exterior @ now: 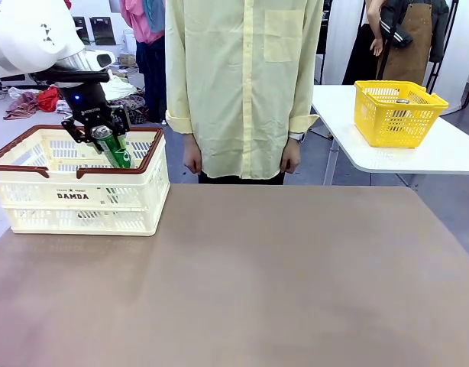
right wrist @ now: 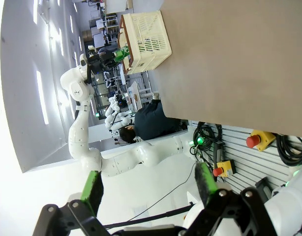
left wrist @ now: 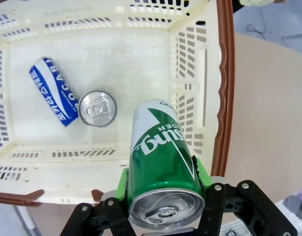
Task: Place the drinks into the Shopping basket.
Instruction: Pick up one drink and place it into the Shopping basket.
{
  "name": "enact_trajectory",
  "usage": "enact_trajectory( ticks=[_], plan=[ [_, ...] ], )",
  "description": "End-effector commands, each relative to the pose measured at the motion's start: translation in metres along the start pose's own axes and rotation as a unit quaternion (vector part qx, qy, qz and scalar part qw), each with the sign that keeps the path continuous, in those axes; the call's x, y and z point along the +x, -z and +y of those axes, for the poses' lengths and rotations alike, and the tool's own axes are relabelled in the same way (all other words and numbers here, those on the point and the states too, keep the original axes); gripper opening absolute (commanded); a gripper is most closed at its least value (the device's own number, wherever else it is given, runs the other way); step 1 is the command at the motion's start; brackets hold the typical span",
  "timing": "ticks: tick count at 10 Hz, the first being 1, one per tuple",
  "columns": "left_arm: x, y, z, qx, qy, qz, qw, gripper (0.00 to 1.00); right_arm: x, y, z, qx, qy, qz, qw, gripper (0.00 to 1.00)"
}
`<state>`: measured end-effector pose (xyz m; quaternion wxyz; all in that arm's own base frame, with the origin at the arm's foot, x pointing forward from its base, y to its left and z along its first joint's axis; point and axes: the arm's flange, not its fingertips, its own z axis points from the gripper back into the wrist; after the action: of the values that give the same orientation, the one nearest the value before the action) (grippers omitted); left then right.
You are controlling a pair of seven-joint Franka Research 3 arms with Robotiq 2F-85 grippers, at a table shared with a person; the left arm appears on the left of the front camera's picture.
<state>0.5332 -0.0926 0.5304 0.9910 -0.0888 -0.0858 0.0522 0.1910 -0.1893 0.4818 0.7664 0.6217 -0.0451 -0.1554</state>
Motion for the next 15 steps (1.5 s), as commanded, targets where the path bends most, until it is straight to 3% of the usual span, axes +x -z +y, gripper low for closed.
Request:
enact_trajectory(
  ticks=[1, 2, 9, 15],
  plan=[
    [0.0, 0.001, 0.0, -0.001, -0.001, 0.001, 1.0, 0.0, 0.0, -0.001, 0.003, 0.007, -0.004, 0.0, 1.0, 1.0],
    [0.006, 0.005, -0.003, 0.012, -0.006, -0.008, 1.0, 0.0, 0.0, -0.001, 0.003, 0.007, -0.004, 0.0, 1.0, 1.0],
    [0.061, 0.076, -0.008, 0.044, 0.016, 0.111, 0.993, 0.0, 0.0, -0.001, 0.003, 0.007, -0.004, 0.0, 1.0, 1.0],
    [0.08, 0.11, -0.008, 0.051, 0.014, 0.157, 0.986, 0.0, 0.0, -0.001, 0.003, 0.007, -0.004, 0.0, 1.0, 1.0]
  ],
)
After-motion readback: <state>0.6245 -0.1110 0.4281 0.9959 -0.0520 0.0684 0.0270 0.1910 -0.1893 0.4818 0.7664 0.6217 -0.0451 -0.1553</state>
